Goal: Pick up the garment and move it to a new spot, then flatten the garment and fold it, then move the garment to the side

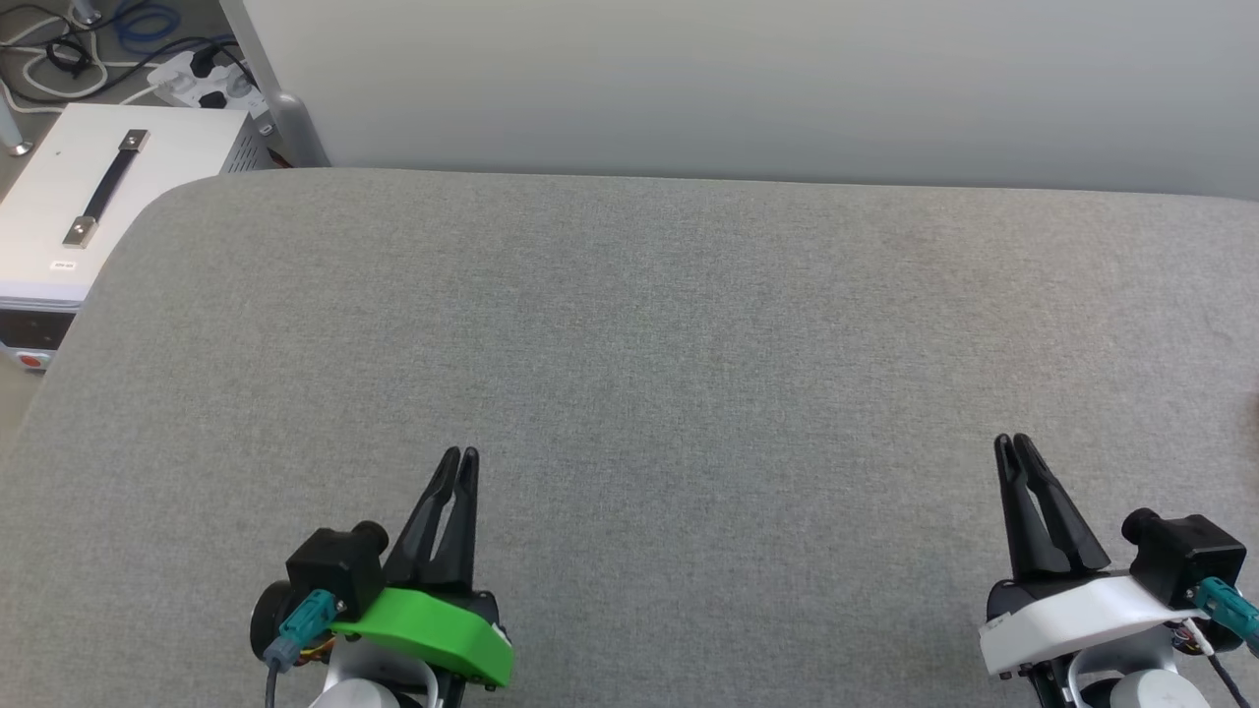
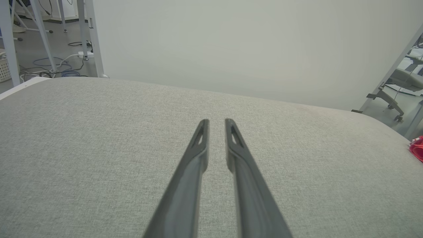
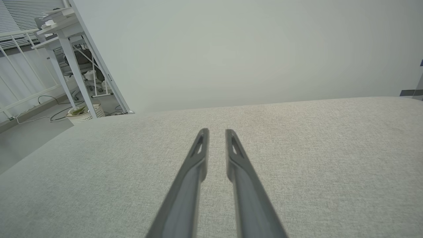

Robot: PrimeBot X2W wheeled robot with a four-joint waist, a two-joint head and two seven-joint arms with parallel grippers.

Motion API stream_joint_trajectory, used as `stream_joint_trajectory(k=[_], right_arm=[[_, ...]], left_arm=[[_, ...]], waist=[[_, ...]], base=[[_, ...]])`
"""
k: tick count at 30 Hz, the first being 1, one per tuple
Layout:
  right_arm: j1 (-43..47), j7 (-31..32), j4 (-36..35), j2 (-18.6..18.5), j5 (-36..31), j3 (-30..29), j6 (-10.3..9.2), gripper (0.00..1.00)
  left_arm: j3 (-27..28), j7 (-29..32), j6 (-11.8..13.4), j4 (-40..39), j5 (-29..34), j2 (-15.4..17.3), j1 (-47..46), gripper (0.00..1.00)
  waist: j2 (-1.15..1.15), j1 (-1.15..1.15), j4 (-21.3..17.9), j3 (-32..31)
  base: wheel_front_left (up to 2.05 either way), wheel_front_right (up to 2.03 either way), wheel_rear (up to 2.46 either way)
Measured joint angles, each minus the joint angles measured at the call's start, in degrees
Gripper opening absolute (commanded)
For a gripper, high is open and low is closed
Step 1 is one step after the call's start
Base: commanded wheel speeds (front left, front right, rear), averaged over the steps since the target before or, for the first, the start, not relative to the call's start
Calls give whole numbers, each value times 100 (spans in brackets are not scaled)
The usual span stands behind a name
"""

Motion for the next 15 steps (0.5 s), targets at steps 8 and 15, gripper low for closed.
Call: stream_joint_trajectory(k=[8, 15], right_arm=[[0, 58, -9, 8, -47, -8, 0, 0], [0, 125, -20, 24, -155, -25, 0, 0]], left_arm=[[29, 56, 12, -21, 27, 0, 1, 0], [69, 146, 53, -86, 93, -1, 1, 0]], waist=[[0, 0, -25, -18], [0, 0, -51, -36]], base=[[0, 0, 0], [0, 0, 0]])
